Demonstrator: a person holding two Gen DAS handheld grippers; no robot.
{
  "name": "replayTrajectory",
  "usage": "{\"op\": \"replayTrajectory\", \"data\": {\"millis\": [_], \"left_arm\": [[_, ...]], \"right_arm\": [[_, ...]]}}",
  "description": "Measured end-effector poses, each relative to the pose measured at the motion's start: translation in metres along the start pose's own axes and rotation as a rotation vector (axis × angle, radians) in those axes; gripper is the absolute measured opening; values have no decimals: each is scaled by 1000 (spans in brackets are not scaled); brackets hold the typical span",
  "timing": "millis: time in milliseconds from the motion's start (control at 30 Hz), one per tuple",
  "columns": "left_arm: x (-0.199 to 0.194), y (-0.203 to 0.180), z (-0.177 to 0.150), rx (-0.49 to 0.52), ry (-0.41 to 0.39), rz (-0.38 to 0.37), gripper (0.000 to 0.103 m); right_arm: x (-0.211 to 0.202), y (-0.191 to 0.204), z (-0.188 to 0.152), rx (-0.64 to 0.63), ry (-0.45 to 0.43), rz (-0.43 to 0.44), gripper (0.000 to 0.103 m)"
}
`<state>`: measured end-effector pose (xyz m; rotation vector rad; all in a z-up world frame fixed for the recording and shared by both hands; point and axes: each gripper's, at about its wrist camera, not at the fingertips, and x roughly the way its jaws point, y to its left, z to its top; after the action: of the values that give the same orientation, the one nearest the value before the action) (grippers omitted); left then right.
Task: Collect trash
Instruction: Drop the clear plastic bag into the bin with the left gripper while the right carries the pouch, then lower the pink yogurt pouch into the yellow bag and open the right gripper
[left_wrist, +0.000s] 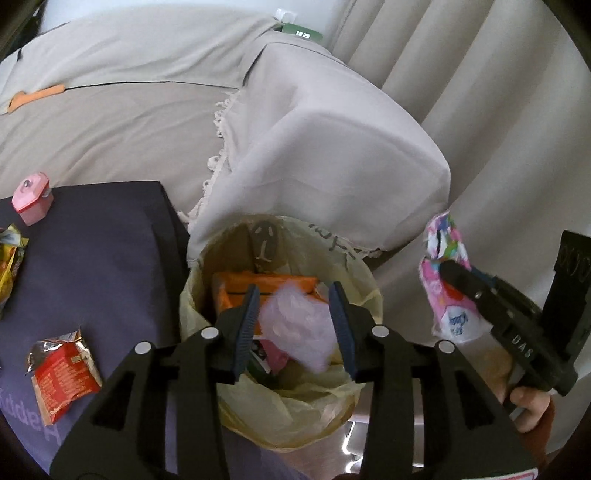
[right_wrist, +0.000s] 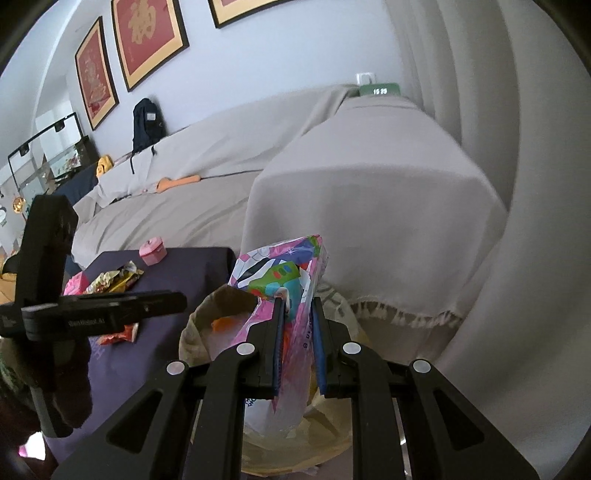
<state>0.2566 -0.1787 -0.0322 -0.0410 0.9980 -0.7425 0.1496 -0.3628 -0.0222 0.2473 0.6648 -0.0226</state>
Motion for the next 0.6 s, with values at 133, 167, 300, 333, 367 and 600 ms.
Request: {"op": "replayTrajectory", "data": {"millis": [133,167,300,333,367,600], "left_arm": [[-11,17,-6,-34,-14,42,40],[-15,20,-8,-36,-19,51,41],[-36,39,-26,-33,-51,115,42],[-41,44,-31,-39,-57,128,43],[-46,49,-35,-49,-65,136,45],[-94,95,-61,-92,-147,213,51]], "right_arm": [[23,11,-8,-10,39,26,15],[31,16,-12,-14,52,34,15],[73,38,-26,-53,110,40,15],[85,43,-30,-64,129,36,15],[96,48,-33,-75,150,29,15],[162,63,-66,-133,370,-38,15]]}}
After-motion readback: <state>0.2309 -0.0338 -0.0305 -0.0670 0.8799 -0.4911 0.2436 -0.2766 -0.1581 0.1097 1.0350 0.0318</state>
